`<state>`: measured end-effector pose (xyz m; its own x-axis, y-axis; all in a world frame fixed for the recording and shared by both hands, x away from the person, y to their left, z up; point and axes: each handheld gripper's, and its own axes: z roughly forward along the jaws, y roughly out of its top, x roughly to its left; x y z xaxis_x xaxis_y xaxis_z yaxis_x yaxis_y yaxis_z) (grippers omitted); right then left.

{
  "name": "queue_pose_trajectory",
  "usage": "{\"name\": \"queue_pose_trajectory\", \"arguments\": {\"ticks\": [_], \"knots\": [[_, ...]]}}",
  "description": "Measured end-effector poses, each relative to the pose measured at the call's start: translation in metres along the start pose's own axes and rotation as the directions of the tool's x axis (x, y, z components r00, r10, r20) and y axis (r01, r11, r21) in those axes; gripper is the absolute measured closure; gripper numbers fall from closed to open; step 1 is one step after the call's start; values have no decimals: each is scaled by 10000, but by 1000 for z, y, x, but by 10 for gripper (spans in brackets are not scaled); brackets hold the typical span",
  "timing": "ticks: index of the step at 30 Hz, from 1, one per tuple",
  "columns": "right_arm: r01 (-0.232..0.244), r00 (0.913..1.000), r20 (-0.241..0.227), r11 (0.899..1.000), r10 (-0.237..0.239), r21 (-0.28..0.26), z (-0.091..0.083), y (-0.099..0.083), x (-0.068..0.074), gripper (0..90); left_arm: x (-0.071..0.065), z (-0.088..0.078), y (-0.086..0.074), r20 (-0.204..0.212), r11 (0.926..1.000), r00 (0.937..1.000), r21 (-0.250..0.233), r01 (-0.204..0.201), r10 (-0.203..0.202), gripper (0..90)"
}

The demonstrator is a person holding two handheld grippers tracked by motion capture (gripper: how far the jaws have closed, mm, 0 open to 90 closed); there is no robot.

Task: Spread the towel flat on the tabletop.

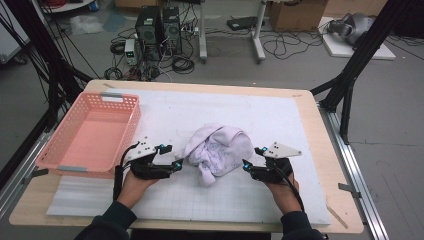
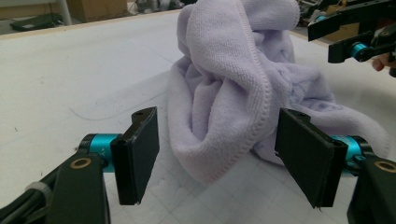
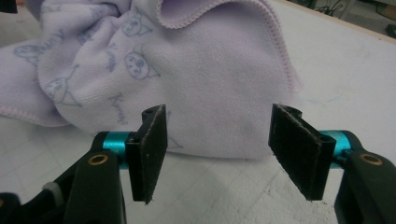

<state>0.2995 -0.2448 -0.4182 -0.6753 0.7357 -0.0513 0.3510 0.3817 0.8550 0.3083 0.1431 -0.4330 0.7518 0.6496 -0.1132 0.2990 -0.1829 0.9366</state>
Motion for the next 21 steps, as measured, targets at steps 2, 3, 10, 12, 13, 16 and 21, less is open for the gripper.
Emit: {"name": "queue_pose_trajectory", "arguments": {"ticks": [2, 3, 10, 12, 13, 16, 21], "knots": [[118, 9999, 61, 9995, -120, 283, 13, 1, 0, 341, 0, 6, 1, -112, 9999, 9998, -22, -151, 151, 363], [118, 9999, 61, 9995, -120, 283, 13, 1, 0, 341, -1, 9, 1, -206, 9997, 9995, 84, -243, 244, 363], [475, 9989, -130, 9848, -460, 1670, 51, -2, 3, 728, 1, 18, -2, -682, 9941, 9963, 984, -463, 532, 795], [519, 9985, -239, 9835, -484, 1730, 48, -1, 4, 818, 3, 14, -1, -749, 9965, 9961, 734, -400, 455, 828], [612, 9980, -290, 9798, -567, 1903, 46, -1, 5, 831, 5, 12, 0, -838, 9975, 9958, 625, -329, 381, 830], [959, 9942, -685, 9728, -831, 2107, 30, -1, 5, 840, 10, 5, 0, -1024, 9992, 9946, 376, -100, 139, 832], [858, 9926, -1038, 9705, -637, 2253, -10, -18, 2, 840, 24, -11, 0, -1566, 9989, 9866, -141, 448, -465, 833]]}}
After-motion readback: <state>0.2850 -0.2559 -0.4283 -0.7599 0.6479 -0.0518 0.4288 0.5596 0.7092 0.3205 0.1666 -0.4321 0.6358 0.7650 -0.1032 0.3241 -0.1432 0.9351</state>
